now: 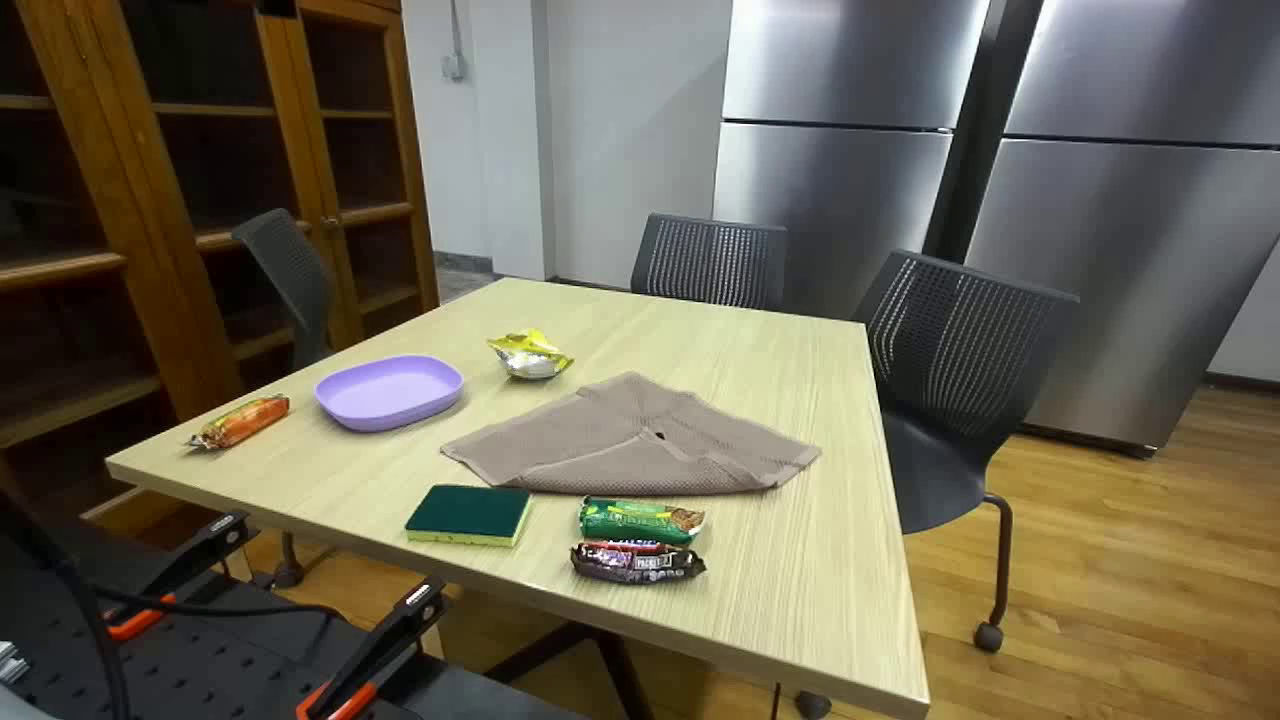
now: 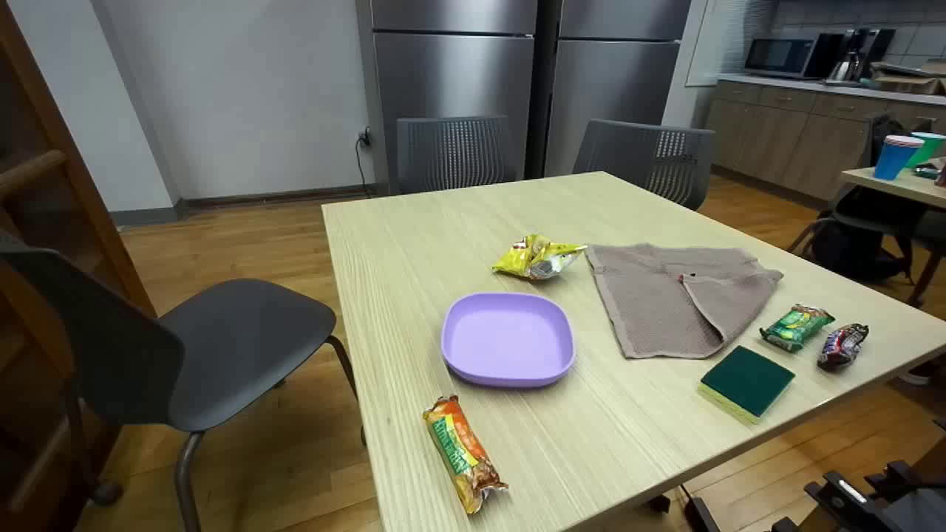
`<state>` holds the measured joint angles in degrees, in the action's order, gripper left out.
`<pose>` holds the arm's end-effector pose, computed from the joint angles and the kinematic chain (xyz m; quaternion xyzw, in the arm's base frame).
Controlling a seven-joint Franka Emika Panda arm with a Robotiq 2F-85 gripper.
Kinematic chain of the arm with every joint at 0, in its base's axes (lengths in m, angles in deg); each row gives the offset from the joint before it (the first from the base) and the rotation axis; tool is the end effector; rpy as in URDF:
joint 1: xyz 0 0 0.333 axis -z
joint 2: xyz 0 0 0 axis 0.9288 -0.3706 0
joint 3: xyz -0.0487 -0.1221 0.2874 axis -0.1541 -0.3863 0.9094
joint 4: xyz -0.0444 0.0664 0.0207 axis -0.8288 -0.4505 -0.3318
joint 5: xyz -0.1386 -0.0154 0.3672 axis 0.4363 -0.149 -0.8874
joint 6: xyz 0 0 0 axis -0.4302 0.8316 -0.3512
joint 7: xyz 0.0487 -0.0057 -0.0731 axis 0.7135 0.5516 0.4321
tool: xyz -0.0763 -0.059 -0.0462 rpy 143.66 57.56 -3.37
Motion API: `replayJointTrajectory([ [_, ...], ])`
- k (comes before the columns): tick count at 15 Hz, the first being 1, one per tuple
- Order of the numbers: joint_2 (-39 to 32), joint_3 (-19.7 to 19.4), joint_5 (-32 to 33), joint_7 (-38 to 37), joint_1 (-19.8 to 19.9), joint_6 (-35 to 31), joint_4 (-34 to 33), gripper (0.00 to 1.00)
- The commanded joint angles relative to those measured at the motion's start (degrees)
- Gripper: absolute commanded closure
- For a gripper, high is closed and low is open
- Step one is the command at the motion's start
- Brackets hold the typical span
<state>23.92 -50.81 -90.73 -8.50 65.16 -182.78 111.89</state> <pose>0.3016 0.0387 0.5261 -0.9985 0.0245 -0.0223 0.0433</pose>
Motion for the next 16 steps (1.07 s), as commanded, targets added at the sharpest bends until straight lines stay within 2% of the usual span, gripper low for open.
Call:
replayJointTrajectory([
  [1, -0.13, 0.44, -0.35, 0.39, 0.64, 0.17, -0.15, 0.0],
  [6, -0.13, 0.44, -0.35, 0.39, 0.64, 0.17, -0.16, 0.0],
  [11, -0.99, 3.12, -0.95, -0.95, -0.54, -1.92, 0.19, 0.0],
  [16, -2.52, 7.46, -1.98, -2.76, -2.83, -5.07, 0.48, 0.0],
])
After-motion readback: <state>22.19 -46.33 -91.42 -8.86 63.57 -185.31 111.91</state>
